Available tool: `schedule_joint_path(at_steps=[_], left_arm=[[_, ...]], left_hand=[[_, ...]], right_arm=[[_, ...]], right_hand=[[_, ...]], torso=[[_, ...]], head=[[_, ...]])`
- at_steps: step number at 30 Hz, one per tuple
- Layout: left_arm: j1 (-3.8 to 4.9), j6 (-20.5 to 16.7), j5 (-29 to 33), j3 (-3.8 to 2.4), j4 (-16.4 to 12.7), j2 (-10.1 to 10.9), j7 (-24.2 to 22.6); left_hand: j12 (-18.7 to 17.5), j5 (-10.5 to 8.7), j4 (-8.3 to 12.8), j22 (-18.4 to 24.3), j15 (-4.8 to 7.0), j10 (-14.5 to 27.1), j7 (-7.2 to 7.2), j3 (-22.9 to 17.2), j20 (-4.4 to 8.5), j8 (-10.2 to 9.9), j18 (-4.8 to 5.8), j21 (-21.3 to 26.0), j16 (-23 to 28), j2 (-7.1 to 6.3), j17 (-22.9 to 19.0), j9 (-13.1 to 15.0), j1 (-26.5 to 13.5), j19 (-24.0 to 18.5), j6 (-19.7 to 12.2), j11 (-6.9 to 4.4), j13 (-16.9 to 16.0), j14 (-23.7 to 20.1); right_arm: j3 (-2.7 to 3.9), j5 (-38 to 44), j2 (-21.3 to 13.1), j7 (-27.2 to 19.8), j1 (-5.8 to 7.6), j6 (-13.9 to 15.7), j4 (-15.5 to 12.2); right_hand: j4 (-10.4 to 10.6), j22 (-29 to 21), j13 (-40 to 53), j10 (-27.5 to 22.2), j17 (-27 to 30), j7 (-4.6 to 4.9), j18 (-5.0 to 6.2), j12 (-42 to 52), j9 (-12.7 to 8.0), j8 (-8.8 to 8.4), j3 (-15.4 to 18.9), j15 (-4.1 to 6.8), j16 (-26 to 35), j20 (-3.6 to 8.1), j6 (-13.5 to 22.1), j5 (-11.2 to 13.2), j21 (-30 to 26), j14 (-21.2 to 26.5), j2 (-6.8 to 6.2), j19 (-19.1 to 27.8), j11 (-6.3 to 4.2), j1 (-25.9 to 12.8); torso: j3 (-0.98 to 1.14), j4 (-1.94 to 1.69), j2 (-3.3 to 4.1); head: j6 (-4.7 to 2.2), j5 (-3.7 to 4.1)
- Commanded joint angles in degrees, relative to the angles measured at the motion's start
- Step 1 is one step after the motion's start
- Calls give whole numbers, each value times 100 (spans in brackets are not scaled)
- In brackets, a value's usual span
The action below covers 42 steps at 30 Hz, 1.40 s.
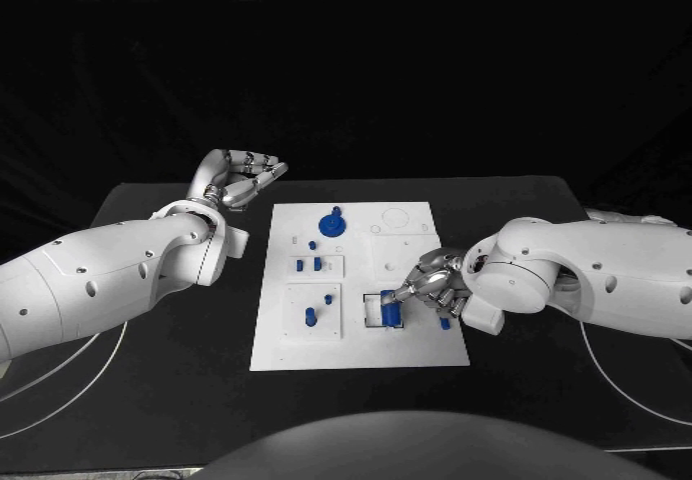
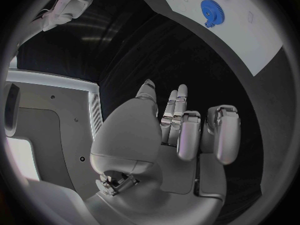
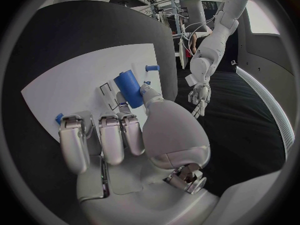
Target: Assemble the parts on the task board
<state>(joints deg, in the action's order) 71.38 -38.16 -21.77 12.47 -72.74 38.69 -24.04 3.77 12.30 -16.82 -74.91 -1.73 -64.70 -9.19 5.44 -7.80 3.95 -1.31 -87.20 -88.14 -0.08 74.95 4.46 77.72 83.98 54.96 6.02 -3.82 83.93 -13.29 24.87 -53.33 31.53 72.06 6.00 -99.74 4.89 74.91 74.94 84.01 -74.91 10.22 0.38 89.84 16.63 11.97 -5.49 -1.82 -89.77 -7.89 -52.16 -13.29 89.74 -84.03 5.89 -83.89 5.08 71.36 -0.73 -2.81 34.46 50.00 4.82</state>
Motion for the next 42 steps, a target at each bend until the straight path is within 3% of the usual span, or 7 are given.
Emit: schedule_joint_path(at_steps=[1, 16, 42], left_arm=[[3, 85, -22, -4, -8, -14, -30], [3, 89, -22, -4, -23, -9, -31], [3, 97, -22, -4, -32, -7, -28]], left_hand=[[6, 22, 12, -1411, -30, 18, -12, 31, -30, 29, 56, 12, 2, 46, 1244, 4, -2, 378, -41, -7, -4, 490], [6, 22, 12, -1411, -30, 18, -12, 31, -30, 29, 56, 12, 2, 46, 1244, 4, -2, 378, -41, -7, -4, 490], [9, 23, 12, -1409, -29, 11, -11, 45, -30, 32, 54, 19, 4, 58, 1240, 5, 8, 373, -39, -9, -5, 489]], right_arm=[[1, -57, 90, 58, -4, -202, 88], [1, 142, 385, 304, -28, -196, 312], [1, 260, 504, 420, -41, -111, 355]], right_hand=[[-641, 1509, 1506, 599, -1509, -166, -38, 16, -6, 4, -678, 54, -23, 38, -199, 30, 26, -597, 122, -611, -31, 147], [-602, 1509, 1506, 599, -1509, -165, -38, 16, -43, -87, -681, 59, -23, 47, -245, 175, 26, -597, 83, -611, -33, 92], [-413, 1509, 1506, 599, -1509, -137, -38, 16, -103, -274, -532, 58, -23, 51, -293, 529, 26, -597, -70, -611, -11, -148]], torso=[[1, 0, 3], [1, 4, 4], [2, 1, 3]], head=[[0, -3], [0, 0], [0, 14]])
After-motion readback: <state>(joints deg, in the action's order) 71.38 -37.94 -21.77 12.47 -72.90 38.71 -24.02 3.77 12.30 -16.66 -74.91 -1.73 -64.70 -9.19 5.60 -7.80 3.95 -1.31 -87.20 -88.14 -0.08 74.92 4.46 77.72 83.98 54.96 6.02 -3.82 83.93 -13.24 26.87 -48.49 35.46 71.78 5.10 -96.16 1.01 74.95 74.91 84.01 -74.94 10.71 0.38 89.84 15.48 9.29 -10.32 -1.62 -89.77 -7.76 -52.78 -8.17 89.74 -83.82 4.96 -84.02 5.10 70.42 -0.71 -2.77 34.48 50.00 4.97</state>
